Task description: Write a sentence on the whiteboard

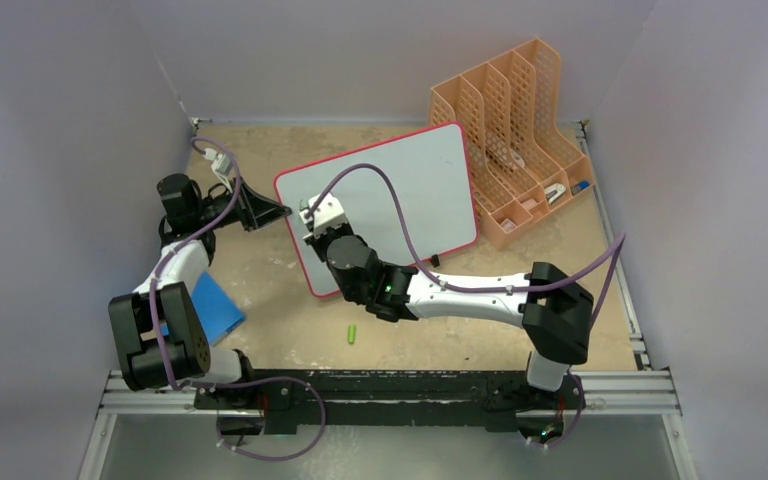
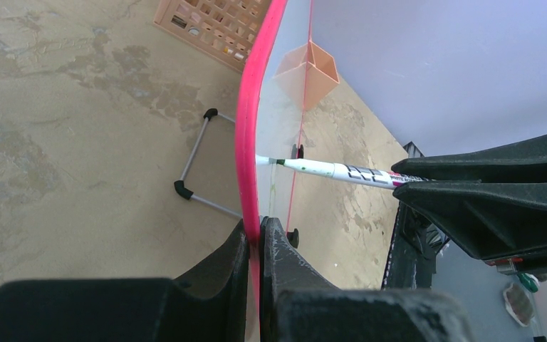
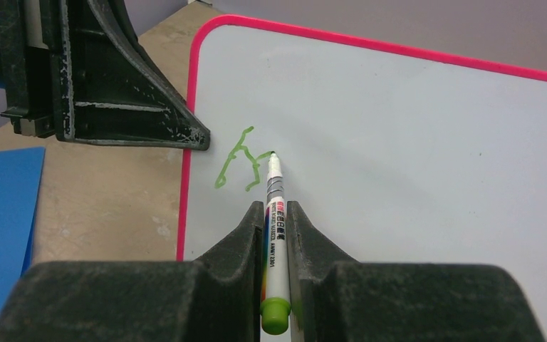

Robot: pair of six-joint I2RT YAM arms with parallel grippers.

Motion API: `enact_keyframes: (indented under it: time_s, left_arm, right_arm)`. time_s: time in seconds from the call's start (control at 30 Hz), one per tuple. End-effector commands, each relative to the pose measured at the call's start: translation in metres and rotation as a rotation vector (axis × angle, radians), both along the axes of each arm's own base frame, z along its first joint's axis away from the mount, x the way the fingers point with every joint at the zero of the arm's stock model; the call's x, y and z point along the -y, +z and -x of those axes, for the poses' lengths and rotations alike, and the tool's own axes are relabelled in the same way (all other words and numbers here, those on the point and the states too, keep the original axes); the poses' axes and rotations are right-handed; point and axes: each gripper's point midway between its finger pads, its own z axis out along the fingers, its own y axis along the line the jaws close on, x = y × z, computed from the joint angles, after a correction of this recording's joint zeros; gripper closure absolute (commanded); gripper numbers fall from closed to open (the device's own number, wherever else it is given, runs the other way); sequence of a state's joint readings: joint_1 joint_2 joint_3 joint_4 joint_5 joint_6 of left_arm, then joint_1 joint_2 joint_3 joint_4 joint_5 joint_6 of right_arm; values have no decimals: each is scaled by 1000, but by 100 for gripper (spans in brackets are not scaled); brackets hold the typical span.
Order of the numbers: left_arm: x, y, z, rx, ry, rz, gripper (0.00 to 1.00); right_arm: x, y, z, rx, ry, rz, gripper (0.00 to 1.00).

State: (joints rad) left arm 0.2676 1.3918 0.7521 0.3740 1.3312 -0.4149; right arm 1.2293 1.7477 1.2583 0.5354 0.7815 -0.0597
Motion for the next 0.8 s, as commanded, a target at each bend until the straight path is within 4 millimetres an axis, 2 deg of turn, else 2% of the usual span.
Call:
enact_keyframes:
  time_s: [0.0,0.77]
  left_arm:
    - [7,10,6,70,-47,-19,100]
    - [7,10,6,69,-46,-19,100]
  right_arm:
    - [18,18,-11,15,-77,-56,100]
    - [25,2,-6,-42,-81,-62,100]
